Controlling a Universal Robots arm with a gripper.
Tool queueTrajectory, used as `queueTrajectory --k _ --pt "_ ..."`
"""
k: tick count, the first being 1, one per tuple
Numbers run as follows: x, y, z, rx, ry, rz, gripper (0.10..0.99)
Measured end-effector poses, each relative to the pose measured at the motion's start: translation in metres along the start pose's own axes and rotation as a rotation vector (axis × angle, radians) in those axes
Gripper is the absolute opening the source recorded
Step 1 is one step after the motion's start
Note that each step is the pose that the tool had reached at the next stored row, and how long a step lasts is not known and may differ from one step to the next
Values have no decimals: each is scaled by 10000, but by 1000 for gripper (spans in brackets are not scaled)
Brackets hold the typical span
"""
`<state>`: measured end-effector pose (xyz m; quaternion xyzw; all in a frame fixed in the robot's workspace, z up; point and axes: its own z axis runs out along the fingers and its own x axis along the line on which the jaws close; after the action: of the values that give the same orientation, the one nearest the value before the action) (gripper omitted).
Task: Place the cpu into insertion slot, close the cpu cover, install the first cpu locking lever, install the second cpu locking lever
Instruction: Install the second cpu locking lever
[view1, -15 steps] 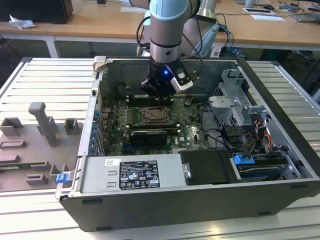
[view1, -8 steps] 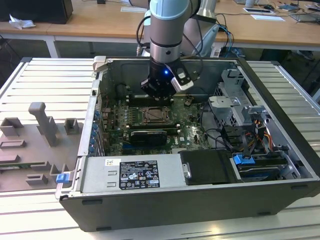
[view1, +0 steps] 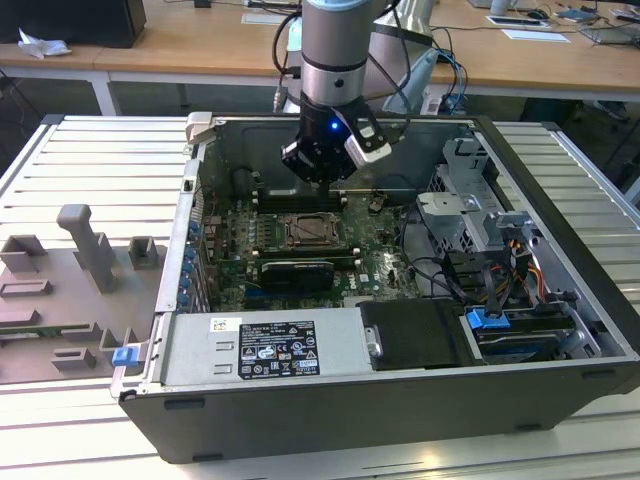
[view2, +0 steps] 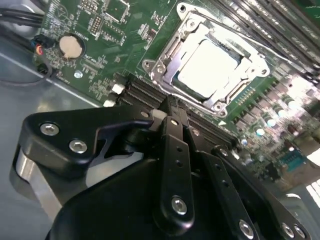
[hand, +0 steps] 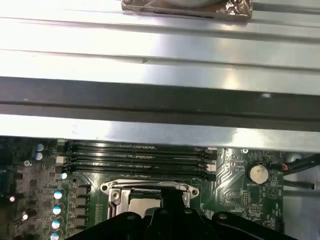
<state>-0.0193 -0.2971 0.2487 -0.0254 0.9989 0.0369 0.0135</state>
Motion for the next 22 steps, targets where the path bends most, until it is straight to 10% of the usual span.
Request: queueTrajectory --k 6,9,22 --pt "9 -189 -42 6 8 0 106" --pt "10 -253 -45 -5 240 18 106" --pt "29 -626 -67 -8 244 18 106"
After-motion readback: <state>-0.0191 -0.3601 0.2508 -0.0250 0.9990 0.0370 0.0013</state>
